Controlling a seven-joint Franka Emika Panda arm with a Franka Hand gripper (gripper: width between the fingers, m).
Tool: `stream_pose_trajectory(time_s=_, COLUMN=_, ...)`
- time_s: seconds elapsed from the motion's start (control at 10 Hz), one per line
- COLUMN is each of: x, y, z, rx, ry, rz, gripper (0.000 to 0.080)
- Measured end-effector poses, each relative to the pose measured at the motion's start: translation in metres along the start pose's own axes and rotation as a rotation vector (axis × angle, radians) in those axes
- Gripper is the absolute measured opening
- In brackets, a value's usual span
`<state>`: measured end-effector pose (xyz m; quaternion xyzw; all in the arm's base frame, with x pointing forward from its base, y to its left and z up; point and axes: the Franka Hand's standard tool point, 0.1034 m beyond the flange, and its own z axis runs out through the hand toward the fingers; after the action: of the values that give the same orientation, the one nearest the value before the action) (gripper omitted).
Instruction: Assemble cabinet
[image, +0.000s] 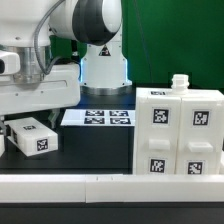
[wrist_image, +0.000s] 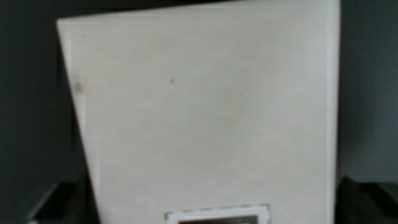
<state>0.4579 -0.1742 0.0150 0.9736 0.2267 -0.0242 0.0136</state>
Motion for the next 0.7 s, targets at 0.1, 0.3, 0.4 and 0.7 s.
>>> stream_pose_trajectory(time_s=0.1, x=0.000, y=0.000, z=0.000, rx=0.000, ry=0.000, rz=0.001, gripper=0.0572)
stream_pose_trajectory(time_s=0.3, x=0.000, y=0.000, z=-0.001, rx=0.001, ry=0.001, rz=0.016, gripper=0.0554)
stream_pose_trajectory(time_s=0.4, x=0.008, y=-0.007, z=-0.011, rx=0.009, ry=0.011, rz=0.117, gripper=0.0554)
stream_pose_trajectory(time_s=0.7, x=0.049, y=-0.041, z=-0.079, rx=0.051, ry=-0.001, rz=0.234, gripper=0.0554)
